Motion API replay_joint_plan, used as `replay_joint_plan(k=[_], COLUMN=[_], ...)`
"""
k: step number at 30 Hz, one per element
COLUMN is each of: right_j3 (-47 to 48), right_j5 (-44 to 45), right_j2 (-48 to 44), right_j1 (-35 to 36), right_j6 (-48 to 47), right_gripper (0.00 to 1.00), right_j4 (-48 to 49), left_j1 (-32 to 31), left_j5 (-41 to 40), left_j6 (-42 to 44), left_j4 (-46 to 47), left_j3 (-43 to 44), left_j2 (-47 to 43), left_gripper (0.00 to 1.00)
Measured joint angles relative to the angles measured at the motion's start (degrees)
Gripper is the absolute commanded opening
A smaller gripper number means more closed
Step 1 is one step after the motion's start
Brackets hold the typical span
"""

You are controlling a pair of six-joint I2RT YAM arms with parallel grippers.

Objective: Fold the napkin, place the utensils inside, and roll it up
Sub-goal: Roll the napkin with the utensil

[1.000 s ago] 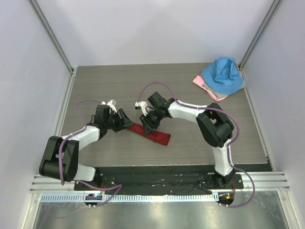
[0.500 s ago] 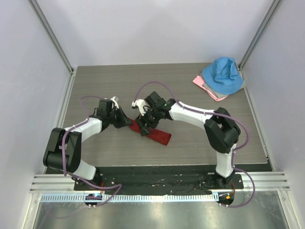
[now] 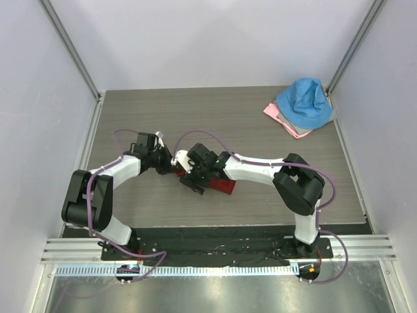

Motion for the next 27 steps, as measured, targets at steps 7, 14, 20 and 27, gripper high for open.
replay_joint_plan(k=[7, 14, 20, 27], right_j3=[0.3, 0.7, -3.0, -4.8], right_j5=[-1.7, -2.9, -0.1, 5.2], right_j2=[0.4, 0.5, -3.9, -6.4], right_j1=[-1.8, -3.1, -2.1, -1.8], right_j6=[0.3, 0.1, -2.1, -5.5], right_gripper=[0.70, 0.77, 0.81, 0.82], right_j4=[0.5, 0.9, 0.9, 2.1], left_j1=[0.0, 0.0, 0.0, 0.0], left_j5=[0.2, 0.7, 0.7, 0.7], left_j6=[0.0, 0.1, 0.3, 0.5], left_j4=[-0.4, -1.2, -2.5, -3.3], left_j3=[0.2, 1.3, 2.4, 3.1], left_j2=[0.0, 1.4, 2.6, 3.0], left_gripper=[0.00, 0.00, 0.00, 0.00])
